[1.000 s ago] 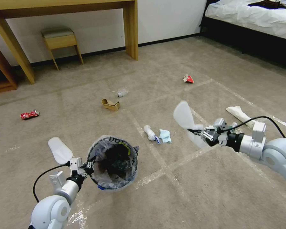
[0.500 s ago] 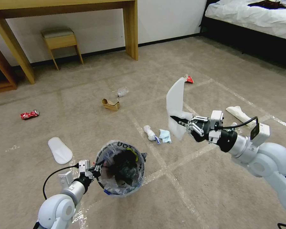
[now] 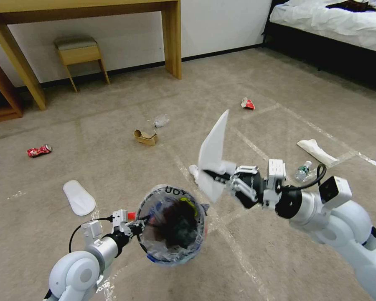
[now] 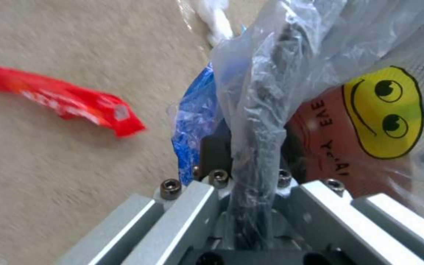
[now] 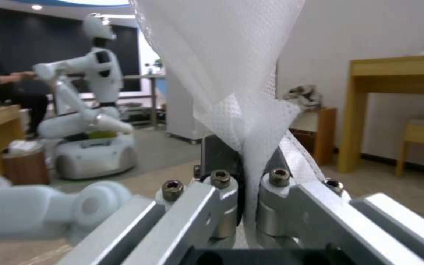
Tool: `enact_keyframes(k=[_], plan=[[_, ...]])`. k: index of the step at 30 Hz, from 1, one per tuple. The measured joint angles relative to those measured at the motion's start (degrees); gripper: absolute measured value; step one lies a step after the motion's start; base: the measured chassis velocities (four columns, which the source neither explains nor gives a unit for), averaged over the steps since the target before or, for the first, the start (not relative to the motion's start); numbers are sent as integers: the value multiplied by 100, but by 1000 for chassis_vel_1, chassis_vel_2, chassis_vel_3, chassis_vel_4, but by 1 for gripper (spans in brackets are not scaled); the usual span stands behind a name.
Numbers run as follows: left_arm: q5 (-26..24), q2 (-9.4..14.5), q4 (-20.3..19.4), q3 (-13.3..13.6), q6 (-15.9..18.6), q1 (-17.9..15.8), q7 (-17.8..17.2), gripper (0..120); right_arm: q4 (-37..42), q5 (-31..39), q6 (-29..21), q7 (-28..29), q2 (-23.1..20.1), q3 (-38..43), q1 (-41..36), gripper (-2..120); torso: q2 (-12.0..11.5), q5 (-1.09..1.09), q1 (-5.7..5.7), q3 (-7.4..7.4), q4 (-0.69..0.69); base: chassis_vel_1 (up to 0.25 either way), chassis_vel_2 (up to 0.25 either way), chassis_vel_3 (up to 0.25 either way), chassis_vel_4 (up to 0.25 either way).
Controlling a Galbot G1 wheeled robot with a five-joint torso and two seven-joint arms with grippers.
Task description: Pick up the trash bin and place the garbage on the floor into it.
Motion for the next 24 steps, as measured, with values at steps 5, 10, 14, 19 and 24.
enact_keyframes(k=[5,10,14,19,24], plan=[[-571,42,-340,306,78,-32,-478,0,101,-125,39,-252,-3,-221,50,0,0,-1,0,0,0,0,0,0,0],[-904,1,-505,558,109,-158,-813,0,119,-287,98,-414,-2,-366,74,0,0,-1,0,0,0,0,0,0,0],[-1109,-25,-604,738,140,-244,-1062,0,89,-442,131,-547,41,-426,81,0,0,-1,0,0,0,0,0,0,0],[-1311,-39,-710,851,151,-252,-1264,0,-3,-595,161,-637,90,-491,47,0,0,-1,0,0,0,0,0,0,0],[-1362,-66,-811,928,173,-206,-1378,0,-156,-853,199,-709,197,-658,44,0,0,-1,0,0,0,0,0,0,0]])
